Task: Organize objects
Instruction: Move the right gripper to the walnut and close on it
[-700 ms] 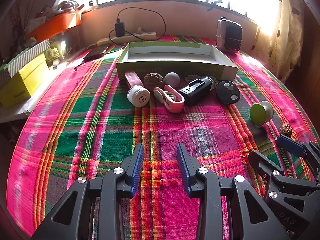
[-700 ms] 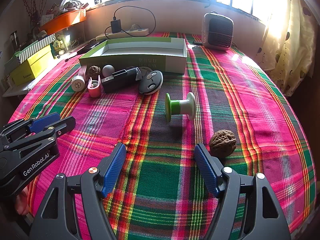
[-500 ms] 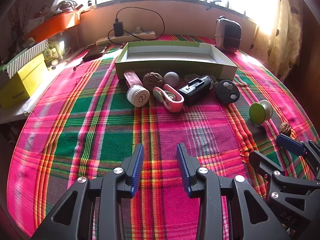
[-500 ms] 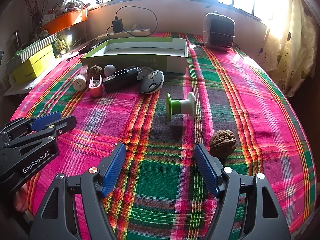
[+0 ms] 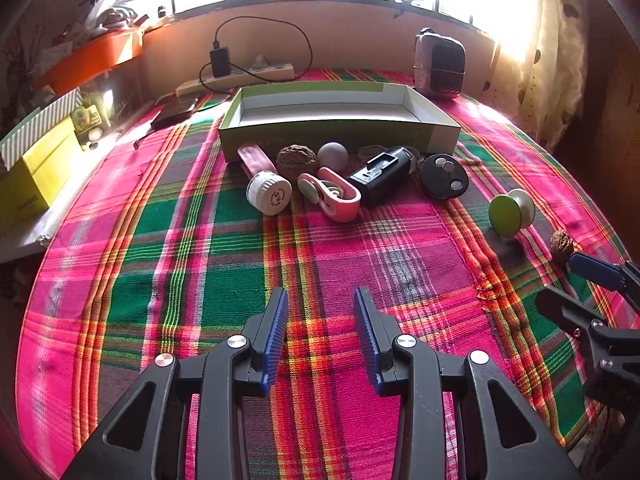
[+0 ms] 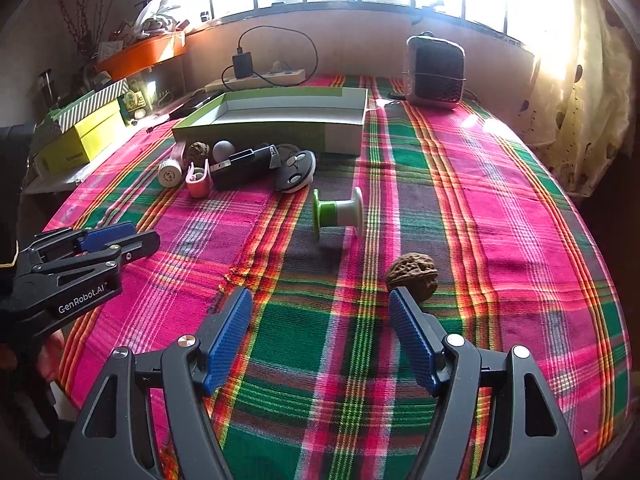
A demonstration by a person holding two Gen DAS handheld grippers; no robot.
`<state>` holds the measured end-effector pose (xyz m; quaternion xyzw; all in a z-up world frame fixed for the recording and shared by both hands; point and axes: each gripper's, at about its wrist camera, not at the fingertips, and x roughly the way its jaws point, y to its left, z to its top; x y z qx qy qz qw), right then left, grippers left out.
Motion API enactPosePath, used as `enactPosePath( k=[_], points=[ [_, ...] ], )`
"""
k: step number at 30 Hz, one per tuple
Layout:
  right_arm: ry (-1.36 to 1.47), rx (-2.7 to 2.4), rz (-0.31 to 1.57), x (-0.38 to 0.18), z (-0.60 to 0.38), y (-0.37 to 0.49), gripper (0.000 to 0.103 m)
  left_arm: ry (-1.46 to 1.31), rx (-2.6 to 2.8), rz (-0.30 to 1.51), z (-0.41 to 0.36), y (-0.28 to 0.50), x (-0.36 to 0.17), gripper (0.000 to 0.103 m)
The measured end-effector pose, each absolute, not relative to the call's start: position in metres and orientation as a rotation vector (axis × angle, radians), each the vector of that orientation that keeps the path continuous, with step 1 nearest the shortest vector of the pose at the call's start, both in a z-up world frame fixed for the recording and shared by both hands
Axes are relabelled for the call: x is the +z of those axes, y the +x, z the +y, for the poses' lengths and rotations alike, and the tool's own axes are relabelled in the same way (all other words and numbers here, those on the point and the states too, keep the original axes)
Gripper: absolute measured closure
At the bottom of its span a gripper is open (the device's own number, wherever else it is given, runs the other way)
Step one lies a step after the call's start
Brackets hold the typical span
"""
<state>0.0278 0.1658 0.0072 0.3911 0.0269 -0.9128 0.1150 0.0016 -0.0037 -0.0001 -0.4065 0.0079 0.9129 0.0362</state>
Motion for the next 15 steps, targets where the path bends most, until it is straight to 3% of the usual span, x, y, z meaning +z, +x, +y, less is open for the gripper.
enactPosePath(
  k=[15],
  points=[
    [1.222,-2.769,0.029,0.004,0.205,0.004,0.032,-1.273,2.776,-0.065,-0.023,-0.006,0.002,0.071]
  ],
)
